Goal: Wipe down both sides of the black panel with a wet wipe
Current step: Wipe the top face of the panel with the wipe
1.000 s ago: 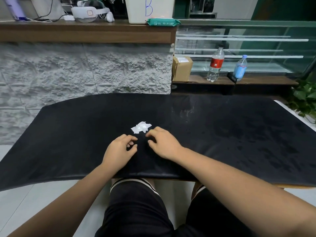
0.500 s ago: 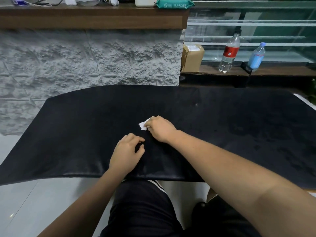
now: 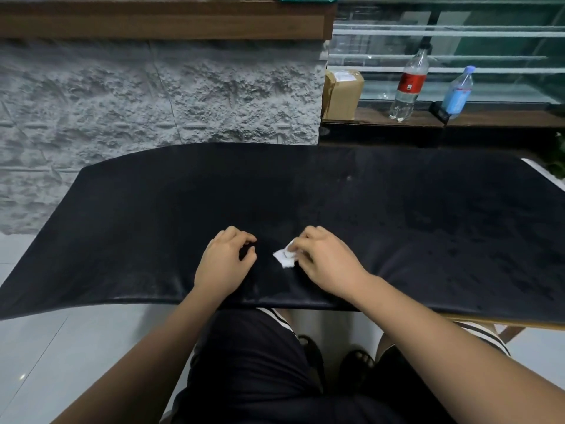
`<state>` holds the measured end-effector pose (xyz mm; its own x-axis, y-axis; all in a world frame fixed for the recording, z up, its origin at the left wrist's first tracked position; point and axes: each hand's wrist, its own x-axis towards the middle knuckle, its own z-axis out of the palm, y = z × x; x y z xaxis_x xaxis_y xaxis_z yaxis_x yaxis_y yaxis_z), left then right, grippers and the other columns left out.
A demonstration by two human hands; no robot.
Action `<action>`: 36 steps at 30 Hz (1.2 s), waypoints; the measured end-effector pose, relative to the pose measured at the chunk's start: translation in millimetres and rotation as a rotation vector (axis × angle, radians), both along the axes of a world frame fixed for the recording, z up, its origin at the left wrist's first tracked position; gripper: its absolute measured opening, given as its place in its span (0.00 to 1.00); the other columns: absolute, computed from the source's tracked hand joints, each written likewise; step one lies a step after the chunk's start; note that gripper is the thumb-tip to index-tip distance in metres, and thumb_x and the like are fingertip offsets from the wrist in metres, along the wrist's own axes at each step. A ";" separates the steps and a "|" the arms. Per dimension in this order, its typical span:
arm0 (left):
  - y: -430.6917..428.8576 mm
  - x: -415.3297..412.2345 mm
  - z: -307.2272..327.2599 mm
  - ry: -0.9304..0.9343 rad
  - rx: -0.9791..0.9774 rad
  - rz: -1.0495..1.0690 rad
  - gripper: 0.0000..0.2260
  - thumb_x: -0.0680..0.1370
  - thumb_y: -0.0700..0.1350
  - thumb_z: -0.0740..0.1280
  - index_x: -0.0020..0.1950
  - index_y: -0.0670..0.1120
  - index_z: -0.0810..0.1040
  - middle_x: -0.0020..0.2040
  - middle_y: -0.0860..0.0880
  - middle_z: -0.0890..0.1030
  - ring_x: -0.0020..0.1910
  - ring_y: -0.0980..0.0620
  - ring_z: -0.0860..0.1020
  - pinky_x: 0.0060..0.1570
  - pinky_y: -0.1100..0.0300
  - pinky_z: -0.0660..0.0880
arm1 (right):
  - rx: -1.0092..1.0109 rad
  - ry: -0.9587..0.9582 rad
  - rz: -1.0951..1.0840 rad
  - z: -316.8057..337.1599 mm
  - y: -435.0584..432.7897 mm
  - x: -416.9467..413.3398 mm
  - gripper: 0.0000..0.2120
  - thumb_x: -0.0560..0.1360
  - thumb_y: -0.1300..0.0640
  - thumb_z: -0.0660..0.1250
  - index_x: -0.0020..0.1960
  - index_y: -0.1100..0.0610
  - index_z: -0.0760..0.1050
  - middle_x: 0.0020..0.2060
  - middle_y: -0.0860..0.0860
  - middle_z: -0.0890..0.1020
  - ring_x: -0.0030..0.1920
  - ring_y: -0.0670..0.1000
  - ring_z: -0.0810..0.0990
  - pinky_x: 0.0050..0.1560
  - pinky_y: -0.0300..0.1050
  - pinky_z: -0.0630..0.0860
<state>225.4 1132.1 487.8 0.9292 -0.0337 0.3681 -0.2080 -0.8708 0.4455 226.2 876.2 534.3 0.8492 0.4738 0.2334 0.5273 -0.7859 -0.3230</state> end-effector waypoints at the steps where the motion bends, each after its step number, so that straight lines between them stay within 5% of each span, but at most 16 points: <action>1: 0.0 0.1 -0.1 -0.002 -0.001 -0.001 0.09 0.81 0.51 0.69 0.60 0.55 0.82 0.50 0.60 0.75 0.50 0.58 0.75 0.54 0.54 0.78 | -0.005 0.006 -0.007 -4.8 -3.0 -4.3 0.12 0.81 0.57 0.65 0.60 0.48 0.83 0.58 0.42 0.79 0.56 0.47 0.76 0.55 0.40 0.72; 4: 0.2 0.2 -0.8 -0.003 -0.002 -0.001 0.08 0.80 0.51 0.69 0.59 0.55 0.83 0.50 0.60 0.75 0.51 0.58 0.75 0.54 0.53 0.78 | -0.011 0.044 -0.023 -16.6 -5.3 -14.6 0.14 0.83 0.57 0.62 0.63 0.48 0.82 0.68 0.41 0.78 0.65 0.48 0.77 0.60 0.45 0.77; 7: -0.1 0.6 -1.4 0.007 0.002 0.003 0.08 0.80 0.51 0.69 0.59 0.56 0.83 0.50 0.60 0.75 0.52 0.58 0.76 0.54 0.53 0.78 | -0.031 0.044 -0.021 -20.5 -1.3 -24.4 0.16 0.83 0.58 0.60 0.65 0.46 0.80 0.66 0.43 0.81 0.65 0.51 0.79 0.57 0.52 0.79; 16: 1.2 -0.2 -3.2 -0.012 -0.002 0.004 0.08 0.80 0.51 0.70 0.59 0.56 0.83 0.50 0.60 0.75 0.51 0.59 0.75 0.54 0.54 0.78 | 0.004 -0.116 0.115 -37.5 23.0 -85.1 0.13 0.81 0.53 0.65 0.63 0.48 0.83 0.67 0.44 0.82 0.70 0.43 0.76 0.66 0.42 0.77; 23: 1.1 0.0 -4.5 -0.005 0.000 0.014 0.08 0.80 0.51 0.69 0.58 0.57 0.82 0.49 0.61 0.74 0.51 0.60 0.75 0.52 0.55 0.78 | -0.007 -0.036 0.155 -43.5 18.7 -96.2 0.18 0.86 0.51 0.60 0.73 0.50 0.78 0.75 0.45 0.75 0.77 0.44 0.69 0.76 0.42 0.67; 32: 2.1 1.0 -6.2 0.010 0.011 0.020 0.09 0.81 0.53 0.68 0.60 0.58 0.81 0.51 0.62 0.74 0.52 0.60 0.75 0.55 0.55 0.78 | 0.033 -0.040 -0.052 -45.7 -24.2 -90.7 0.17 0.86 0.47 0.60 0.70 0.48 0.80 0.73 0.41 0.76 0.76 0.39 0.69 0.74 0.42 0.70; 36: 1.9 0.4 -5.7 0.008 0.013 0.018 0.09 0.81 0.53 0.68 0.61 0.58 0.82 0.51 0.62 0.74 0.53 0.60 0.75 0.54 0.55 0.78 | 0.049 -0.080 -0.180 -42.3 -55.6 -79.7 0.12 0.83 0.50 0.65 0.65 0.47 0.82 0.70 0.41 0.79 0.71 0.42 0.76 0.65 0.46 0.79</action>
